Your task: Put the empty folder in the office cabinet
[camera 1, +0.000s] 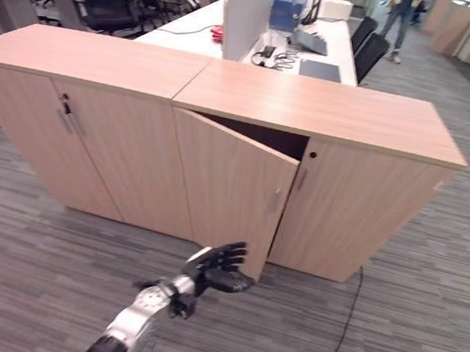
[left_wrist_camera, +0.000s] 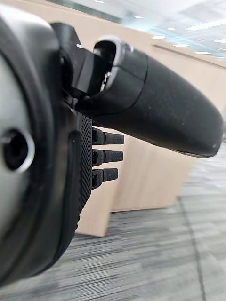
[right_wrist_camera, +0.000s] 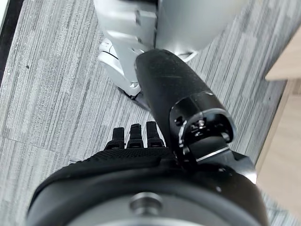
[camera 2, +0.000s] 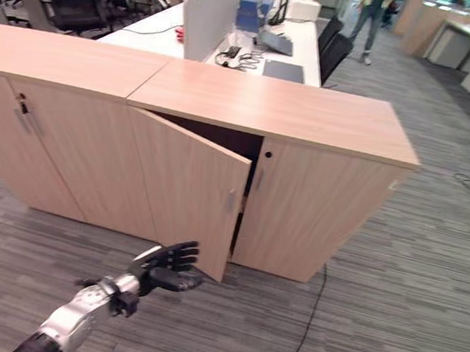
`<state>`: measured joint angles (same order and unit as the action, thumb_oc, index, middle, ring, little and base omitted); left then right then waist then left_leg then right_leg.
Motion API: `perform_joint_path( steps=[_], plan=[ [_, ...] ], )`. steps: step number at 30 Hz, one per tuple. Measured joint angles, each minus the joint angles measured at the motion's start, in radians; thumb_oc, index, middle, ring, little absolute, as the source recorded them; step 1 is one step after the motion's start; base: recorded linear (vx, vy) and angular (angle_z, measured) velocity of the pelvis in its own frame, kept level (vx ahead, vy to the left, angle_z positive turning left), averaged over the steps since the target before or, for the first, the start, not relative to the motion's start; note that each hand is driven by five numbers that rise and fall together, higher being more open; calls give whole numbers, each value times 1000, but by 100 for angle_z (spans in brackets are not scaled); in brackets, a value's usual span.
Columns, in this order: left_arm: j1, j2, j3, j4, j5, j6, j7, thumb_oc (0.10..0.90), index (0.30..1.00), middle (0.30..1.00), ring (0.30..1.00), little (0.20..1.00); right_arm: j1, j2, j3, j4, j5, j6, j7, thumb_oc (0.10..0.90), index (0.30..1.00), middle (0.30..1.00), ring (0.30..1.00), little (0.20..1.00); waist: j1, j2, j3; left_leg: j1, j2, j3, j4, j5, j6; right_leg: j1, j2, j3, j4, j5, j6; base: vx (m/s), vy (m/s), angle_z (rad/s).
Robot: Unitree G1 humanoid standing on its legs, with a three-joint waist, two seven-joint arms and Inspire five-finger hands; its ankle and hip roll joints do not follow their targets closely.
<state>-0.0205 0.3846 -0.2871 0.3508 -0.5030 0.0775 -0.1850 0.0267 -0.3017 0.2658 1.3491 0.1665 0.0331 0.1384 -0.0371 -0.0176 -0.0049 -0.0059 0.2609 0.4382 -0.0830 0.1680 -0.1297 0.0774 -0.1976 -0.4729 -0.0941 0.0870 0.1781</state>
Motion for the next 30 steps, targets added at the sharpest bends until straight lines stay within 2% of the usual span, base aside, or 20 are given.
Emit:
perform_joint_path(
  steps=[3,5,7,8,9,10,11,12,13,14,15,16,17,19,20,21,22,24,26,30],
  plan=[
    [62,-61,105,77,93,-38,48,800,900,900,900,900,15,-6,-4,-10,4,-4,5,800,900,900,900,900,14,28,-7,24,66,4,1,23,-19,14,70,13,0,-17,-32,35,-322,-15],
    [77,-58,113,136,191,-42,109,800,900,900,900,900,21,-4,5,-12,11,-5,5,800,900,900,900,900,15,38,-7,40,104,-3,1,37,-31,30,102,19,-1,-33,-56,26,-289,-9],
    [97,-61,116,160,254,-47,136,800,900,900,900,900,21,-12,27,-17,12,-5,5,800,900,900,900,900,34,46,-4,52,127,-8,5,56,-25,33,133,28,0,-41,-58,-1,-289,-24],
    [111,-69,130,185,276,-67,140,800,900,900,900,900,36,-13,37,-22,11,-10,7,800,900,900,900,900,38,47,-4,53,142,-10,17,69,-44,35,143,31,0,-50,-65,-47,-313,-30],
    [129,-71,148,233,281,-80,152,800,900,900,900,900,37,-9,36,-28,12,-12,10,800,900,900,900,900,44,41,-4,53,161,-18,32,103,-43,36,158,42,3,-57,-80,-47,-213,-23],
    [129,-71,148,233,281,-80,152,800,900,900,900,900,37,-9,36,-28,12,-12,10,800,900,900,900,900,44,41,-4,53,161,-18,32,103,-43,36,158,42,3,-57,-80,-129,-221,-35],
    [138,-75,184,326,271,-80,159,800,900,900,900,900,39,9,33,-43,12,-18,15,800,900,900,900,900,51,15,6,47,177,-40,50,205,-53,35,165,59,0,-73,-124,-93,-88,-28],
    [144,-79,197,347,265,-79,159,800,900,900,900,900,38,11,33,-44,14,-19,17,800,900,900,900,900,60,3,12,35,177,-66,72,230,-23,35,170,67,0,-75,-135,-128,-126,-40],
    [156,-90,214,362,230,-83,153,800,900,900,900,900,39,6,33,-45,26,-26,26,800,900,900,900,900,69,-11,19,11,176,-125,114,238,-13,28,159,82,-1,-77,-162,-55,-48,-31],
    [159,-98,212,375,212,-82,155,800,900,900,900,900,35,0,34,-41,34,-26,27,800,900,900,900,900,76,-22,22,-4,162,-182,149,235,-17,24,153,87,-1,-76,-170,-84,-59,-23],
    [156,-116,211,430,169,-93,138,800,900,900,900,900,29,-16,34,-41,34,-24,27,800,900,900,900,900,81,-41,34,-59,108,-245,225,186,-69,11,133,108,0,-68,-197,-47,-15,-13],
    [144,-135,211,480,136,-96,134,800,900,900,900,900,23,-25,33,-39,33,-22,28,800,900,900,900,900,85,-46,43,-82,48,-286,271,111,-106,7,109,114,0,-64,-202,-27,49,-8],
    [140,-162,210,535,104,-92,130,800,900,900,900,900,11,-40,31,-38,33,-21,27,800,900,900,900,900,88,-45,55,-98,-33,-302,306,-1,-63,-1,81,120,0,-60,-203,4,57,-12],
    [143,-181,206,591,72,-85,121,800,900,900,900,900,3,-41,16,-34,33,-20,27,800,900,900,900,900,95,-20,75,-94,-110,-290,280,-78,5,3,86,120,0,-59,-194,5,73,-12],
    [147,-182,206,618,68,-83,118,800,900,900,900,900,1,-33,14,-34,33,-21,28,800,900,900,900,900,95,-13,76,-75,-136,-287,239,-71,19,3,94,121,0,-58,-187,7,77,-2],
    [145,-180,211,647,52,-86,113,800,900,900,900,900,-2,-26,12,-34,33,-21,25,800,900,900,900,900,92,-9,76,-70,-144,-275,220,-78,35,0,102,119,0,-62,-182,39,109,0],
    [103,-180,225,760,31,-101,107,800,900,900,900,900,-7,-19,4,-28,33,-20,23,800,900,900,900,900,98,-8,76,-48,-147,-314,189,-84,40,2,104,123,0,-68,-171,38,85,0],
    [69,-175,254,865,23,-102,103,800,900,900,900,900,-30,-16,-8,-12,34,-20,25,800,900,900,900,900,95,-21,83,-26,-160,-311,158,-94,53,3,97,129,0,-61,-154,58,113,-12],
    [58,-175,250,920,38,-98,93,800,900,900,900,900,-29,-14,-25,-11,35,-24,20,800,900,900,900,900,80,-7,82,12,-151,-300,85,-125,79,8,107,112,0,-55,-129,-9,134,6],
    [64,-169,236,916,120,-122,105,800,900,900,900,900,-15,-6,-31,-14,34,-22,16,800,900,900,900,900,87,-17,71,31,-191,-291,29,-116,100,2,72,111,4,-43,-110,33,100,4]
  ],
)
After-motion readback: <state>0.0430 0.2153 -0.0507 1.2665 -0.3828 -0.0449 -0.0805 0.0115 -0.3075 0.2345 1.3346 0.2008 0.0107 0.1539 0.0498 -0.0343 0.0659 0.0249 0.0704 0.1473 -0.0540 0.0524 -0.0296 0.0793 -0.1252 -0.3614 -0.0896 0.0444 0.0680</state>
